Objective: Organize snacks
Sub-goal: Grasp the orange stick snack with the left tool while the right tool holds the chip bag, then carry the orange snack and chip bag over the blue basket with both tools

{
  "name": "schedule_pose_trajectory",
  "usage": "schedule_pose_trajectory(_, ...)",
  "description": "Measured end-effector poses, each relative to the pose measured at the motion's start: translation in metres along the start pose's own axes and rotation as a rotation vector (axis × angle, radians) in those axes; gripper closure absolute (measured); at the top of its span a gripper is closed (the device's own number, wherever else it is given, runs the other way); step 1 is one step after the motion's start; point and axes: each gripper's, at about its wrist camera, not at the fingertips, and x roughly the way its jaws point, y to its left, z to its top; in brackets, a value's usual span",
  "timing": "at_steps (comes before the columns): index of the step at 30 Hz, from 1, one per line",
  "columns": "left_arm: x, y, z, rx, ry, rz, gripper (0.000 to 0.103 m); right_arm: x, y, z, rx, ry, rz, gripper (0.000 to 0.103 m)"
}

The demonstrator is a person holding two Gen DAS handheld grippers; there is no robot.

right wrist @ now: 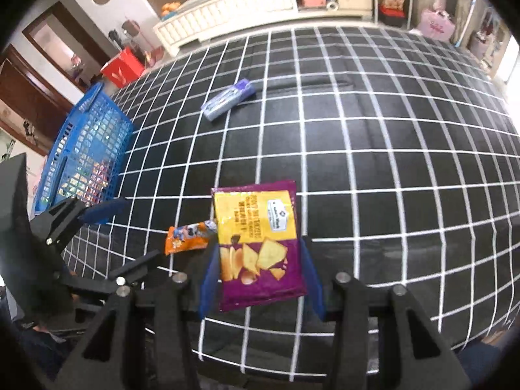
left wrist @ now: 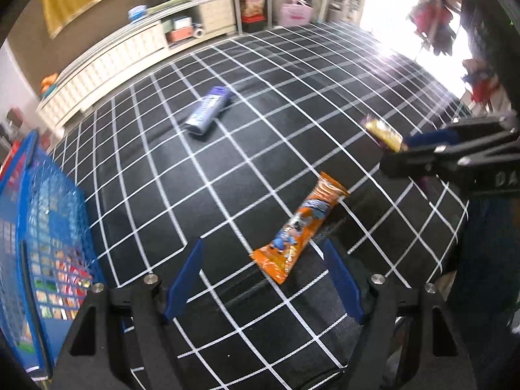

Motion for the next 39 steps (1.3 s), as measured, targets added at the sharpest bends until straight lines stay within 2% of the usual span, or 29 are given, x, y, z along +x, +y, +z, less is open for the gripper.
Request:
schedule_pose_trajectory(5, 0.006, -0.018, 0.004, 0.100, -0.006, -0.031, 0.032, -0.006, -0.008, -0.012, 0.037, -0.066, -0.027, 0.051)
schedule_pose_trajectory(10, 0.021, -0.024, 0.011, 0.170, 0.038, -0.076, 0.046, -0.003, -0.023, -0.026, 0.142, -0.087, 0.010, 0.051)
schedule_pose_trajectory(15, 0.044, -0.028, 0.019, 0.208, 0.109, -0.113, 0.058, 0.009, -0.040, -0.032, 0.204, -0.068, 0.026, 0.051)
schedule_pose_trajectory(16, 0.049, -0.030, 0.020, 0.216, 0.123, -0.121, 0.062, 0.013, -0.040, -0.032, 0.214, -0.061, 0.028, 0.051)
schedule_pose_trajectory(17, 0.053, -0.032, 0.021, 0.217, 0.136, -0.131, 0.073, 0.015, -0.042, -0.035, 0.225, -0.054, 0.033, 0.051)
schedule_pose_trajectory(18, 0.058, -0.033, 0.021, 0.217, 0.152, -0.145, 0.079, 0.016, -0.044, -0.036, 0.232, -0.050, 0.038, 0.051)
schedule_pose_trajectory(23, 0.059, -0.032, 0.022, 0.177, 0.155, -0.170, 0.085, 0.014, -0.048, -0.040, 0.248, -0.054, 0.042, 0.051)
schedule_pose_trajectory(25, 0.055, -0.032, 0.021, 0.158, 0.141, -0.176, 0.090, 0.013, -0.048, -0.042, 0.250, -0.054, 0.045, 0.051)
schedule_pose_trajectory(29, 0.039, -0.030, 0.016, 0.125, 0.096, -0.183, 0.091, 0.006, -0.040, -0.043, 0.235, -0.067, 0.052, 0.051)
schedule_pose_trajectory(34, 0.001, -0.030, 0.012, 0.116, 0.018, -0.160, 0.091, -0.003, -0.021, -0.038, 0.210, -0.091, 0.064, 0.051)
schedule_pose_trajectory(39, -0.046, -0.013, 0.004, 0.079, -0.064, -0.120, 0.091, -0.021, 0.012, -0.031, 0.143, -0.131, 0.064, 0.051)
